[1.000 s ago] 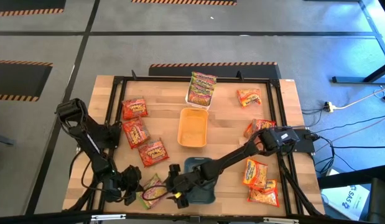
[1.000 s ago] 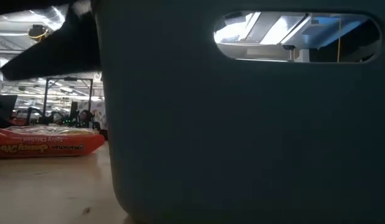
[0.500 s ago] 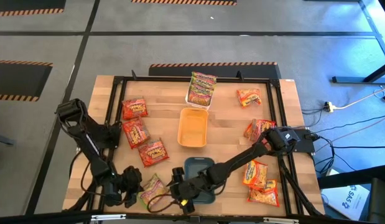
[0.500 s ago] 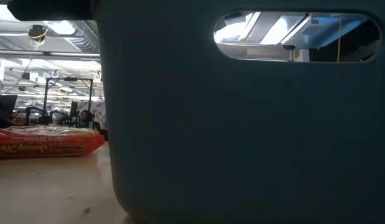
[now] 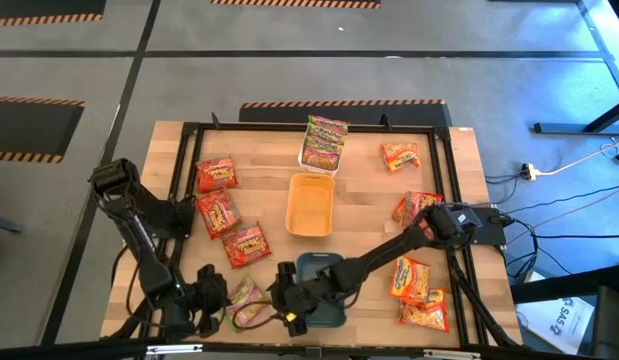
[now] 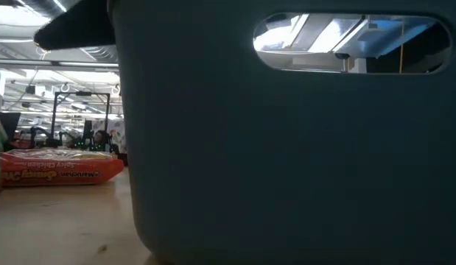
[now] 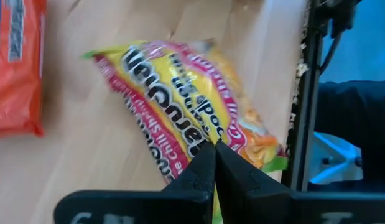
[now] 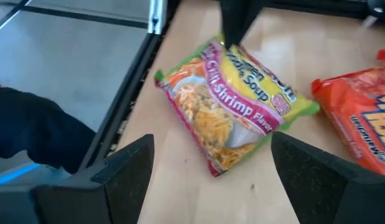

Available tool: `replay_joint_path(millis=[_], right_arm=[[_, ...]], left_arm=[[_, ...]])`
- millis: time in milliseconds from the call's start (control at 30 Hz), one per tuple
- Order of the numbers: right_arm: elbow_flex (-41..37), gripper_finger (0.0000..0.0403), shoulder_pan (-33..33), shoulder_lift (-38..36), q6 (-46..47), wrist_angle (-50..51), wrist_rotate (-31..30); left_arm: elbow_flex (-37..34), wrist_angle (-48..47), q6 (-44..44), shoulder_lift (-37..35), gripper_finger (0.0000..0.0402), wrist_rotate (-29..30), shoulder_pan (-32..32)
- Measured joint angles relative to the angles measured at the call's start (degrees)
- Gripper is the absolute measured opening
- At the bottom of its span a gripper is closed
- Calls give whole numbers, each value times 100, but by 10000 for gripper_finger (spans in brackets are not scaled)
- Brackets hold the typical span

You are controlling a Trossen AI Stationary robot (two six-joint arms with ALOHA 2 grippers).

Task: Sort Maruchan noodles
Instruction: Put the green noodle pack into the white bin

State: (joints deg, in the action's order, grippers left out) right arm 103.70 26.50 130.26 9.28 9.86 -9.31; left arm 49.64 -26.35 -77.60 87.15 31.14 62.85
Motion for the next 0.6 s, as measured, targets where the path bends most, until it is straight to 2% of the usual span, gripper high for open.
replay_joint_path(millis=[333,600], right_arm=[[-2,307,-345,7,536,-44,400],[-7,307,-781,93,451,-497,1012]], left_arm=[[302,-146,649,0,0,286,-60],[308,-150,833,0,0,291,-103]])
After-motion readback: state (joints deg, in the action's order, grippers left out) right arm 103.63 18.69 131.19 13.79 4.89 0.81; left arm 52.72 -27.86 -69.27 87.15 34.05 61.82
